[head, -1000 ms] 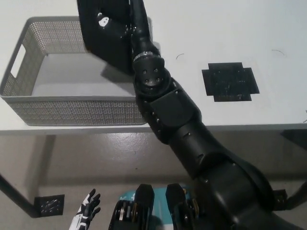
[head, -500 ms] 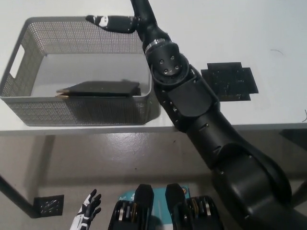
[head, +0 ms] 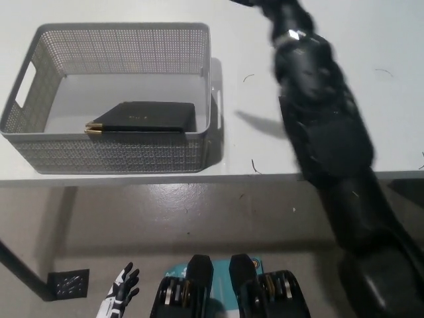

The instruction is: A notebook is kept standing on the table on the right hand side and a container is kept on the left hand side and the robot uses its right hand to grab the notebook and places it in the container

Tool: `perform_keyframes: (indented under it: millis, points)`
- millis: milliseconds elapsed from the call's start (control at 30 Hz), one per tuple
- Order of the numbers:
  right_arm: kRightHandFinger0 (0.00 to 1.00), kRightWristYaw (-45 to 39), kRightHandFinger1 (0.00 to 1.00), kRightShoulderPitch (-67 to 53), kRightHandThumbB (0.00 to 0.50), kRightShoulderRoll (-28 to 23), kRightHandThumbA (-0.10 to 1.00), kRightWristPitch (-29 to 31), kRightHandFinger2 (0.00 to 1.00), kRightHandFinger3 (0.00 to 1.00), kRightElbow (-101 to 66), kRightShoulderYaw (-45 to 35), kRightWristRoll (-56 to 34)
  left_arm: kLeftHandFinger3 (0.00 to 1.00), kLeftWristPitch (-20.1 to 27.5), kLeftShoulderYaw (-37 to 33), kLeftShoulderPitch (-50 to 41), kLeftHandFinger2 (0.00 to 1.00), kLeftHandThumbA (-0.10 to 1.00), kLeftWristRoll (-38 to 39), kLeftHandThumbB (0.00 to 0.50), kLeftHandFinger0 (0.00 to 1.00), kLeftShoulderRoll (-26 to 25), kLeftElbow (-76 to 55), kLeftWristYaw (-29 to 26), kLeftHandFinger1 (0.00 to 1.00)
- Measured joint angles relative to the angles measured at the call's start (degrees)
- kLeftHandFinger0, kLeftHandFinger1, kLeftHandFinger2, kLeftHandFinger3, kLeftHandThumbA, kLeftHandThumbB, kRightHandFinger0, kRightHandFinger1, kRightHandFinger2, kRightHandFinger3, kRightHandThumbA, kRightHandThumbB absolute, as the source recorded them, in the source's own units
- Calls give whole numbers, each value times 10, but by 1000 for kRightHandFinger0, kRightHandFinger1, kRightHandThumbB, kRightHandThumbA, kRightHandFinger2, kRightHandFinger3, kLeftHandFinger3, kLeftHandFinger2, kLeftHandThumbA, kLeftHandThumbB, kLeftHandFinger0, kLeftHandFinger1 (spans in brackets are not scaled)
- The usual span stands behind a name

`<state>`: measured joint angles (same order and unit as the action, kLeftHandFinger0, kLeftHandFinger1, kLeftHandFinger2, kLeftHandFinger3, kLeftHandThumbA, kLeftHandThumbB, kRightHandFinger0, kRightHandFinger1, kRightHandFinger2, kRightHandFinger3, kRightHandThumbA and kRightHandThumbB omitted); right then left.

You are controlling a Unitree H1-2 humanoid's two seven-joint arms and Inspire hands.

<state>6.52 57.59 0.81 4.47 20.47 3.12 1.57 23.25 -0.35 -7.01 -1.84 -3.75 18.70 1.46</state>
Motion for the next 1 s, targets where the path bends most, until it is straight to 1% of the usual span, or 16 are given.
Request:
perform_keyframes:
  millis: [67, 133, 200, 267, 300, 333, 367, 433, 533, 600, 633, 667, 700, 800, 867, 1000]
  points:
    - [1000, -2, 1000, -32, 477, -14, 1000, -6, 1000, 1000, -41, -5, -3, 1000, -1, 0, 0, 1000, 1000, 0, 486, 1000, 0, 0, 0, 1000]
    - [1000, -4, 1000, -71, 474, -28, 1000, -13, 1000, 1000, -84, -10, -5, 1000, -1, 0, 0, 1000, 1000, 0, 471, 1000, 0, 0, 0, 1000]
    - [1000, -5, 1000, -113, 492, -41, 1000, -19, 1000, 1000, -125, -14, -7, 1000, -1, 1, 0, 1000, 1000, 0, 477, 1000, 0, 0, 0, 1000]
    - [1000, -7, 1000, -167, 472, -54, 1000, -23, 1000, 1000, -168, -17, -7, 1000, -2, 1, 0, 1000, 1000, -1, 487, 1000, 0, 1, 0, 1000]
    - [1000, -8, 1000, -188, 494, -59, 1000, -24, 1000, 1000, -188, -18, -7, 1000, -2, 1, 0, 1000, 1000, -1, 483, 1000, 0, 1, 0, 1000]
    - [1000, -8, 1000, -219, 500, -63, 1000, -25, 1000, 1000, -209, -19, -7, 1000, -2, 1, 0, 1000, 1000, -1, 482, 1000, 0, 1, 0, 1000]
    - [1000, -9, 1000, -245, 466, -67, 1000, -26, 1000, 1000, -230, -19, -7, 1000, -2, 1, 0, 1000, 1000, -1, 485, 1000, 0, 1, 0, 1000]
    - [1000, -10, 1000, -305, 437, -74, 1000, -26, 1000, 1000, -270, -20, -7, 1000, -2, 1, 0, 1000, 1000, -1, 500, 1000, 0, 1, 0, 1000]
    - [1000, -12, 1000, -396, 482, -82, 1000, -25, 1000, 1000, -324, -21, -7, 1000, -2, 1, 1, 1000, 1000, -2, 500, 1000, 0, 1, 0, 1000]
    - [1000, -15, 1000, -477, 462, -90, 1000, -20, 1000, 1000, -372, -21, -8, 1000, -3, 1, 2, 1000, 1000, -3, 500, 1000, 0, 1, 0, 1000]
    - [1000, -17, 1000, -521, 397, -94, 1000, -14, 1000, 1000, -395, -21, -9, 1000, -4, 2, 4, 1000, 1000, -3, 500, 1000, -1, 1, 0, 1000]
    - [1000, -19, 1000, -554, 409, -98, 1000, -4, 1000, 1000, -410, -21, -8, 1000, -6, 2, 5, 1000, 1000, -3, 500, 1000, -2, 1, 0, 1000]
    - [1000, -20, 1000, -577, 419, -100, 1000, 4, 1000, 1000, -411, -21, -7, 1000, -7, 3, 5, 1000, 1000, -3, 500, 1000, -2, 1, 0, 1000]
    - [1000, -24, 1000, -638, 380, -104, 1000, 30, 1000, 1000, -387, -20, -7, 1000, -8, 3, 9, 1000, 1000, -4, 481, 1000, -4, 1, 0, 1000]
    - [1000, -30, 1000, -668, 399, -103, 1000, 51, 1000, 1000, -355, -17, -11, 1000, -8, 3, 14, 1000, 1000, -5, 492, 1000, -3, 1, 0, 1000]
    - [1000, -41, 1000, -690, 411, -94, 1000, 83, 1000, 1000, -281, -5, -21, 1000, -9, 3, 16, 1000, 1000, -6, 500, 1000, -5, 0, 0, 1000]
